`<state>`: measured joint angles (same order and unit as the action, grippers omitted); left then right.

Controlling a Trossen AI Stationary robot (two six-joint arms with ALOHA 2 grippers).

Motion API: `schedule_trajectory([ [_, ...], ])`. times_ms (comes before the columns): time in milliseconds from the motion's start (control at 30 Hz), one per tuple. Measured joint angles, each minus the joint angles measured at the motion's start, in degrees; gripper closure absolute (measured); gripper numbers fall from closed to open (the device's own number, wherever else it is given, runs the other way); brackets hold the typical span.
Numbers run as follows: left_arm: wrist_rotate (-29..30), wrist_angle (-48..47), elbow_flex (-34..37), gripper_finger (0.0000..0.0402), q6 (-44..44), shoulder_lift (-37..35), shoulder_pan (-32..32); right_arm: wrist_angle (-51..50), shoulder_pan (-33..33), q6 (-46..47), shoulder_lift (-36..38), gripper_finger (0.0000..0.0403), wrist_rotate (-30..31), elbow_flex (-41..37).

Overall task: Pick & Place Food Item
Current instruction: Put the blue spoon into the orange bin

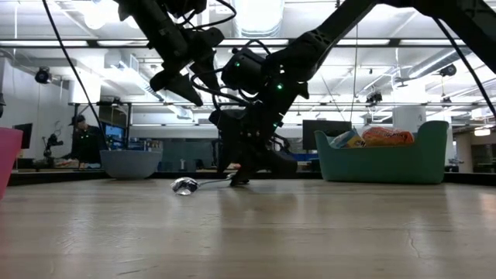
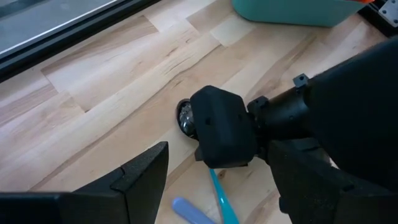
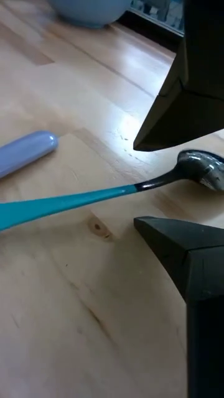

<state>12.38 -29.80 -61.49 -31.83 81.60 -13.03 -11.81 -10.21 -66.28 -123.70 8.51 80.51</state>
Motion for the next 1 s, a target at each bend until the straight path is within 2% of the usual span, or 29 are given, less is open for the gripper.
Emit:
schedule_trajectory([
  [300,0.0,0.0,0.0,0.0122,0.0,0.0,0.0,-5.2,-1.4,-0.1,-0.1,0.0216,-5.1,1.7],
  [433,0.0,0.0,0.0,0.0122,0.0,0.0,0.0,-5.3,-1.6,0.1,-0.1,0.0221,-5.4,1.6],
  [767,0.0,0.0,0.0,0.0122,0.0,0.0,0.0,-3.5,-1.6,0.2,-0.2,0.0317,-5.5,1.4],
  [1000,0.0,0.0,0.0,0.0122,0.0,0.0,0.0,-3.2,-1.6,1.8,-0.2,0.0336,-5.5,1.4],
])
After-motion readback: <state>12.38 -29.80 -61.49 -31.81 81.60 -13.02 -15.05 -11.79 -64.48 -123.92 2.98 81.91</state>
